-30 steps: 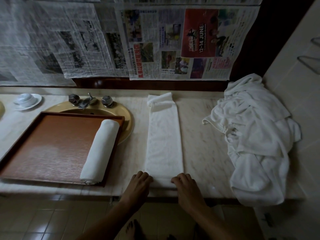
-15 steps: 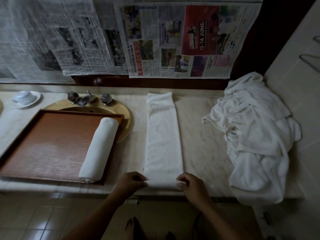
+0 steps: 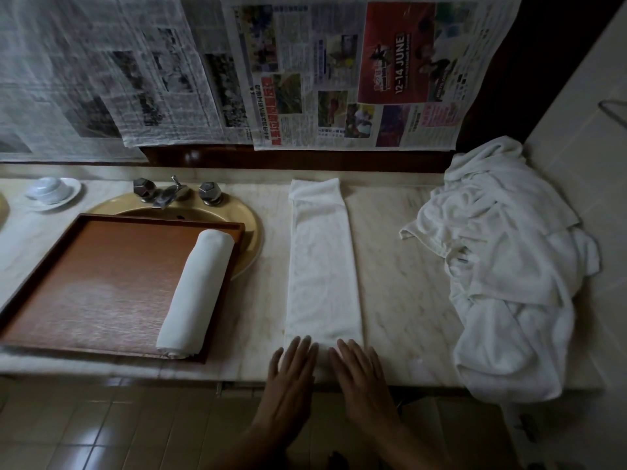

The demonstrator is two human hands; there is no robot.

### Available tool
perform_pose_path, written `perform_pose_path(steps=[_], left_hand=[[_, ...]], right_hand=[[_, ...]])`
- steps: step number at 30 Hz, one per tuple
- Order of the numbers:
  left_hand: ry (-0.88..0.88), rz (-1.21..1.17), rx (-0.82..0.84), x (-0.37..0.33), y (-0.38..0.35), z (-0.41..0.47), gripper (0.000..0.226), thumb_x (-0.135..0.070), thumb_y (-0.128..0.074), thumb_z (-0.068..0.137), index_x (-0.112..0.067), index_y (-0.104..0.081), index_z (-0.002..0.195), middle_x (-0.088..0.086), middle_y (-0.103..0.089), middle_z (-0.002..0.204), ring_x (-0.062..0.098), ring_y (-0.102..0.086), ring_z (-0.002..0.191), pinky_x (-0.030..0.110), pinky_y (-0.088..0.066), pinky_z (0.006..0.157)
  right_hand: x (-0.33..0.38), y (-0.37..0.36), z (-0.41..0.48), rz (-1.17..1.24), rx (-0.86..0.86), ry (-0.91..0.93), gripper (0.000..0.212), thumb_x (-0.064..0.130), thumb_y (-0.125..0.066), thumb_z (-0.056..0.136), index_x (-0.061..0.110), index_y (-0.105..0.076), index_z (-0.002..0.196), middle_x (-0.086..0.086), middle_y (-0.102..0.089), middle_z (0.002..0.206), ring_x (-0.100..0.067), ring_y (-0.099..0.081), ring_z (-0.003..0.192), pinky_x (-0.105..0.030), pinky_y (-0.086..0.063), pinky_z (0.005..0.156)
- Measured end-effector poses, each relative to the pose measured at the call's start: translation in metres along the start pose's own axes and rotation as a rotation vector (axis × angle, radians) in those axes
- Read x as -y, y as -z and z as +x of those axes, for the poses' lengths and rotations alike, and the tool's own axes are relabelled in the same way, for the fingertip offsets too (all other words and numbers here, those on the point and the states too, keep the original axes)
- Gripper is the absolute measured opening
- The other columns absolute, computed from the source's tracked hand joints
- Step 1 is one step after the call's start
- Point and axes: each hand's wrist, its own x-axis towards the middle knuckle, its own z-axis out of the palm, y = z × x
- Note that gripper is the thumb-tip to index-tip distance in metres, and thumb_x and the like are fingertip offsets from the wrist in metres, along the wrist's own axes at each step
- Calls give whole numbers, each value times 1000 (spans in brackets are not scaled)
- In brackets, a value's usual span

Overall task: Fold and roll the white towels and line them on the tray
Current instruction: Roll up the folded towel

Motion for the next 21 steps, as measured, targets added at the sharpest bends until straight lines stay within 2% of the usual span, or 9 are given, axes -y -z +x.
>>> perform_pose_path(steps=[2,4,7,9,12,15,17,19,21], left_hand=[[-44,60,77,-3,-3,5,87,-2,-59,68,-10,-37,152,15,-43,158,33,-37,148,50,-23,115],[-38,80,123,3,-3,12,103,5,-67,57,-8,-32,153,17,-47,155,35,-43,144,50,-22,116],[-43,48,183,19,1,19,110,3,-79,50,-9,-36,150,15,-59,143,33,-59,131,44,-43,115],[-60,-16,204,29,3,17,103,1,-85,57,-11,-39,148,12,-58,141,30,-63,124,40,-53,103],[-81,-57,230,44,7,7,95,3,-83,65,-16,-42,149,7,-53,141,25,-63,119,34,-57,96],[-101,-30,249,48,17,2,87,-5,-85,61,-20,-52,140,-3,-59,129,14,-62,111,28,-56,93],[-95,-66,241,49,24,0,76,-8,-86,62,-22,-56,131,-7,-64,120,10,-63,106,26,-55,90],[-56,-179,254,47,32,0,52,-7,-74,75,-22,-58,123,-7,-64,114,8,-59,98,23,-49,81],[14,-272,268,45,39,4,31,-10,-62,90,-21,-61,119,-10,-57,110,0,-51,86,17,-40,74]], right_hand=[[-3,-2,3,-12,14,17,60,11,-38,90,10,-52,148,-12,-46,156,-34,-39,144,-52,-15,119],[-8,-4,9,-16,34,26,54,17,-43,93,10,-55,146,-14,-50,152,-34,-46,141,-53,-17,118],[-11,-2,15,-13,73,38,50,22,-44,93,9,-64,137,-14,-62,140,-34,-60,128,-52,-31,114],[-12,4,18,5,86,42,49,16,-43,90,9,-68,132,-15,-67,131,-33,-66,118,-48,-49,105],[-14,15,17,43,100,41,53,10,-41,84,9,-69,129,-13,-68,125,-31,-66,111,-41,-59,90],[-16,22,10,129,144,15,57,7,-39,83,15,-67,132,-7,-65,126,-24,-67,109,-34,-61,83],[-19,25,6,188,168,22,53,8,-45,87,19,-60,136,-1,-61,126,-19,-63,110,-32,-59,83],[-21,32,9,250,170,11,40,19,-47,96,23,-60,133,5,-59,122,-18,-60,109,-34,-55,84],[-24,41,13,334,196,-87,30,29,-49,103,25,-60,131,10,-57,124,-15,-55,113,-32,-48,92]])
